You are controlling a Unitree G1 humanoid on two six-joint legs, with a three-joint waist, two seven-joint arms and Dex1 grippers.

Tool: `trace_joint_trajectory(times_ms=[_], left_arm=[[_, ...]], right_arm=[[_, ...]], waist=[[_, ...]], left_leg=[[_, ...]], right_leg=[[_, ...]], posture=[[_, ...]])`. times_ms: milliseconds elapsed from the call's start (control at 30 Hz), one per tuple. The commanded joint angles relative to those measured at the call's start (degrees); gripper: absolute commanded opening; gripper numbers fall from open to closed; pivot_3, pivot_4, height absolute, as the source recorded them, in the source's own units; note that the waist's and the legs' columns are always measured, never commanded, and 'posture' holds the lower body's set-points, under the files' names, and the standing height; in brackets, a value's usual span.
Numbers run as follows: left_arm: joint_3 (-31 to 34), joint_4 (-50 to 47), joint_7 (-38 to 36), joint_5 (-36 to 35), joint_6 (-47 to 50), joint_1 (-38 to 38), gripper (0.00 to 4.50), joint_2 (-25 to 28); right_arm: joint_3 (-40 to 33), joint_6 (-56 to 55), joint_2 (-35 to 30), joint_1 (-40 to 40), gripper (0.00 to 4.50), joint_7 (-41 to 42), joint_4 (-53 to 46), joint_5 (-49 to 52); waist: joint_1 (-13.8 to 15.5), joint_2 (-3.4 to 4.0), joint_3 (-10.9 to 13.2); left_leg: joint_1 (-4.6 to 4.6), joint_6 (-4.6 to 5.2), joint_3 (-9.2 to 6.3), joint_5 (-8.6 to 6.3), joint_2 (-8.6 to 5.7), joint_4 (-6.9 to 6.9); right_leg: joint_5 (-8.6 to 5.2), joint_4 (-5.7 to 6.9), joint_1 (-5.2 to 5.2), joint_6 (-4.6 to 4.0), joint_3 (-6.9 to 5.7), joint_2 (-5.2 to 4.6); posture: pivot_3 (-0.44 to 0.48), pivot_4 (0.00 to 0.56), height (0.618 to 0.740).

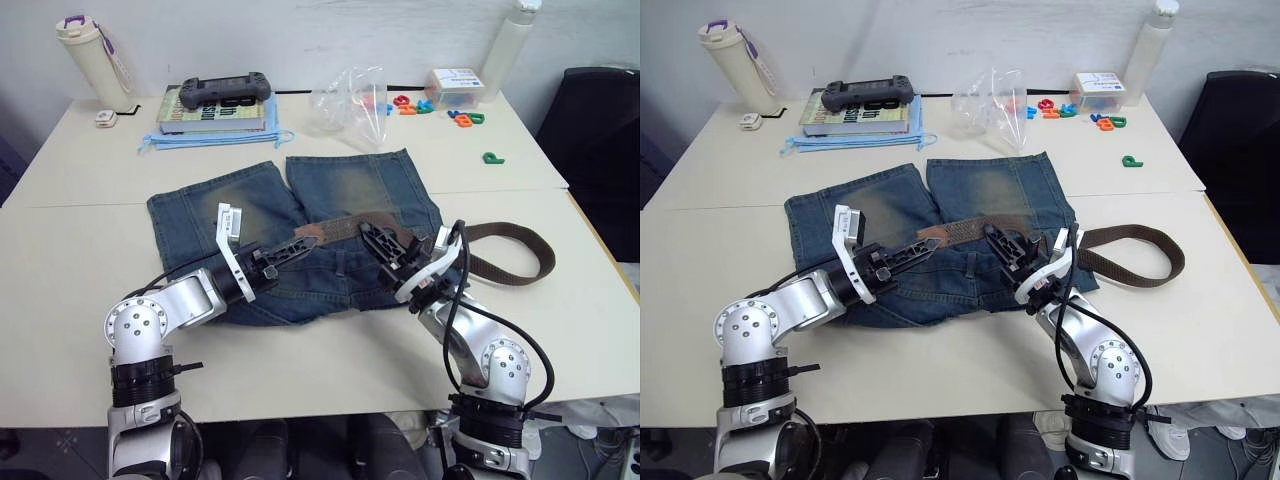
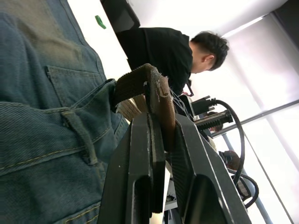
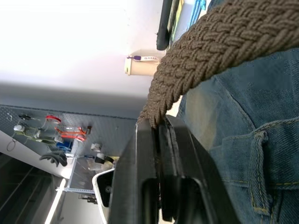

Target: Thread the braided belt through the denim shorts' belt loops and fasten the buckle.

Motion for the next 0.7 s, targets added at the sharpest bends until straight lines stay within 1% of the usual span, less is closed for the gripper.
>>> trace_joint_trajectory(times_ms=[33,67,133,167,267,333,467,567,633,700], left_arm=[[-1.69,-2.86,-2.51,0.31,-0.81,-0.01,0.48,1.51],[-2.08,-2.99,-3.04,0.6,-1.09,0.06,0.48,1.85],[-3.14,-3.58,-4.84,2.07,-2.08,0.32,1.07,2.83],[-3.51,-3.73,-5.5,2.55,-2.5,0.41,1.19,3.15],[-5.89,-5.74,-9.5,7.5,-4.86,1.41,2.52,6.03],[-6.82,-7.16,-13.26,10.71,-6.93,3.02,3.37,8.85],[-5.9,-9.65,-19.78,13.96,-9.95,6.61,3.37,14.51],[-5.28,-12.34,-24.78,15.91,-12.31,9.48,3.37,18.59],[-5.35,-13.83,-27.2,16.47,-13.26,10.88,3.37,20.38],[-5.59,-14.48,-28.14,16.71,-13.66,11.78,3.37,21.03]], right_arm=[[0.54,-1.51,-0.8,-0.2,0.03,1.18,-2.58,0.64],[0.59,-1.79,-0.94,-0.19,0.03,1.1,-2.63,0.64],[0.45,-2.38,-1.3,-0.06,0.0,0.9,-2.97,0.42],[0.44,-2.64,-1.44,0.0,0.0,0.84,-3.1,0.38],[0.17,-3.57,-2.69,1.03,0.0,0.14,-4.23,-0.33],[-0.35,-4.18,-3.98,2.08,0.0,-0.81,-5.14,-0.77],[-1.13,-5.25,-6.5,3.99,0.0,-2.92,-7.77,-0.74],[-1.84,-6.37,-8.0,5.21,0.0,-4.77,-9.73,-0.17],[-2.17,-7.21,-8.95,5.75,0.0,-5.68,-10.73,0.05],[-2.36,-8.24,-9.55,6.1,0.0,-6.49,-11.51,0.38]], waist=[[0.0,0.0,0.0],[0.01,0.0,0.0],[-0.02,0.0,0.0],[0.01,0.0,0.0],[0.02,0.01,0.0],[-0.02,0.01,0.01],[0.01,0.05,0.03],[0.02,0.1,0.06],[0.04,0.12,0.07],[0.1,0.13,0.07]], left_leg=[[0.0,0.0,0.0,0.0,0.0,0.0],[0.0,0.0,0.0,0.0,0.0,0.0],[0.0,0.0,0.0,0.0,0.0,-0.01],[0.0,0.0,0.0,0.0,0.0,-0.01],[-0.01,0.0,0.0,0.0,0.0,-0.02],[-0.01,0.0,0.0,0.0,0.0,-0.05],[-0.01,0.01,0.0,0.0,0.01,-0.1],[-0.01,0.27,-0.01,-0.15,0.03,-0.11],[-0.02,0.28,-0.01,-0.16,0.04,-0.11],[-0.01,0.3,-0.02,-0.17,0.04,-0.13]], right_leg=[[0.0,0.0,0.0,0.0,0.0,0.0],[0.0,-0.01,0.0,0.0,0.0,0.0],[0.0,-0.02,0.0,0.0,0.0,0.0],[0.0,-0.02,0.0,0.0,0.0,0.0],[0.0,-0.06,0.0,0.0,0.0,-0.01],[0.0,-0.07,0.0,0.0,0.01,0.0],[-0.01,-0.13,0.0,-0.02,0.02,0.0],[-0.02,-0.16,0.0,-0.04,0.02,-0.03],[-0.02,-0.18,0.0,-0.04,0.02,-0.03],[-0.03,-0.23,0.02,-0.05,0.02,-0.05]], posture=[[0.0,0.15,0.667],[0.0,0.15,0.667],[0.0,0.15,0.667],[0.0,0.15,0.667],[0.0,0.15,0.667],[0.0,0.15,0.667],[0.0,0.15,0.667],[0.0,0.15,0.667],[0.0,0.15,0.667],[0.0,0.15,0.667]])
